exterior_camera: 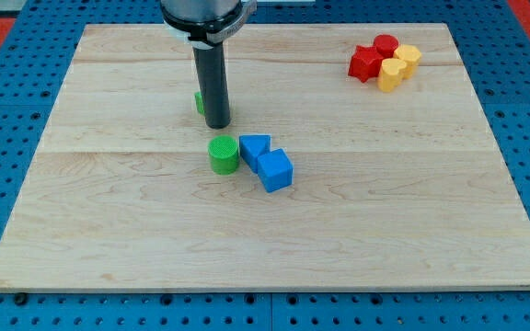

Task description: Place the green circle below the green star

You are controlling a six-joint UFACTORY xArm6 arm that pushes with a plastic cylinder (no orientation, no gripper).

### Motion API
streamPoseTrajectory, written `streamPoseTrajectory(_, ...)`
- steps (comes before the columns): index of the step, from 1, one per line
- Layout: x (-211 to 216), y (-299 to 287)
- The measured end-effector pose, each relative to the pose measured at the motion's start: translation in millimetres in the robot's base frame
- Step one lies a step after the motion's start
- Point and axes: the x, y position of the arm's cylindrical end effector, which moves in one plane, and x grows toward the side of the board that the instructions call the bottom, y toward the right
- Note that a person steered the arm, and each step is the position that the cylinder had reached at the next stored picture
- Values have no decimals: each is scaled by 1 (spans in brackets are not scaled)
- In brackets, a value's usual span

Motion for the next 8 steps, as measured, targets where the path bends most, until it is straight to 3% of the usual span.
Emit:
streamPoseTrajectory(2, 100, -35)
streamPoseTrajectory(3, 130, -19)
streamPoseTrajectory(4, 109, 16)
streamPoseTrajectory(8, 67, -11)
